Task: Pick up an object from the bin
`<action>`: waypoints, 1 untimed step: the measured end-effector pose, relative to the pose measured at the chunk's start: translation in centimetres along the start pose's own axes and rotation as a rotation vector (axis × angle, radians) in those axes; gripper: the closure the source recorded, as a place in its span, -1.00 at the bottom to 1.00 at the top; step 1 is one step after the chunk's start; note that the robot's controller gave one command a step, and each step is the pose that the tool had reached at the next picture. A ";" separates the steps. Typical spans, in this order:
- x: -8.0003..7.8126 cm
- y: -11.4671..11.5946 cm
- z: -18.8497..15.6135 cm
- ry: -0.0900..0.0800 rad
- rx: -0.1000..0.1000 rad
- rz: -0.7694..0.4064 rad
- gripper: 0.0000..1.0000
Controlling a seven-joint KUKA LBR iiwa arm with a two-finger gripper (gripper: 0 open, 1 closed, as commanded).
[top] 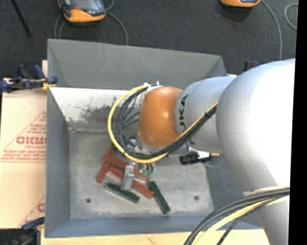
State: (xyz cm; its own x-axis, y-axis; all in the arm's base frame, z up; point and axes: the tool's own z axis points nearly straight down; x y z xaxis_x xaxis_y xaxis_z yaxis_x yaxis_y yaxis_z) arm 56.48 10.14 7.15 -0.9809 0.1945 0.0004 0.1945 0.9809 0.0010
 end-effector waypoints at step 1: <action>1.7 5.4 0.1 -0.002 0.000 -0.240 1.00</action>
Offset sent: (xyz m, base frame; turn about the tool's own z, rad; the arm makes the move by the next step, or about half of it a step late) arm 0.0000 0.0000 0.0000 0.0000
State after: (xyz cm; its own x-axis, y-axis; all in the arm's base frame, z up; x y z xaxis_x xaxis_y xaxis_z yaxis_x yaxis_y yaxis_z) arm 55.84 15.72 7.06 -0.9990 -0.0441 -0.0020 -0.0441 0.9990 0.0012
